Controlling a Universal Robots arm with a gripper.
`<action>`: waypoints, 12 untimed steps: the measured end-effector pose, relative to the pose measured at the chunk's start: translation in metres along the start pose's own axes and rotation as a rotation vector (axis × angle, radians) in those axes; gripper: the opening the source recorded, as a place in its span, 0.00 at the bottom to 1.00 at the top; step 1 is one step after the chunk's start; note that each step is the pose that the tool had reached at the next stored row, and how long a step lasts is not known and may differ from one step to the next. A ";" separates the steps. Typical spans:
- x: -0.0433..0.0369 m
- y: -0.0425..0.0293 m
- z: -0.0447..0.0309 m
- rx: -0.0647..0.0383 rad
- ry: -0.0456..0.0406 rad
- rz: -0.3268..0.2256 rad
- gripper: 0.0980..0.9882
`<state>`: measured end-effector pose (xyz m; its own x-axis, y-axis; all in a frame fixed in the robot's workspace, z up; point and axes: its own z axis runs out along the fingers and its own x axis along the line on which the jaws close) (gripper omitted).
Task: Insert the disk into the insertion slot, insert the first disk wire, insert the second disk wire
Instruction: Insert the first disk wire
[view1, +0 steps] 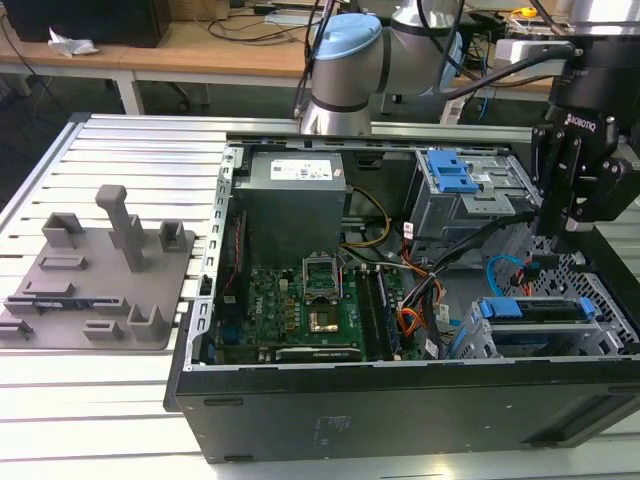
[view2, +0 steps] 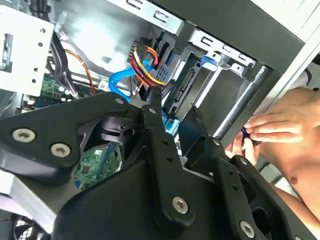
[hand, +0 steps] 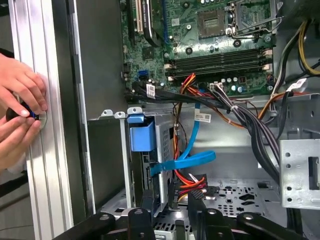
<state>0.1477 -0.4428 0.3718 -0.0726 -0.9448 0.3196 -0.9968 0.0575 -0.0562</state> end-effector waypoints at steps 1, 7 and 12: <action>-0.0003 0.0001 0.0008 0.001 0.0061 0.005 0.35; -0.0014 0.0003 0.0038 0.003 0.0134 0.046 0.35; -0.0023 0.0052 0.0074 0.024 0.0192 0.058 0.35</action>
<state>0.1429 -0.4427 0.3637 -0.1311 -0.9337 0.3333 -0.9897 0.1039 -0.0982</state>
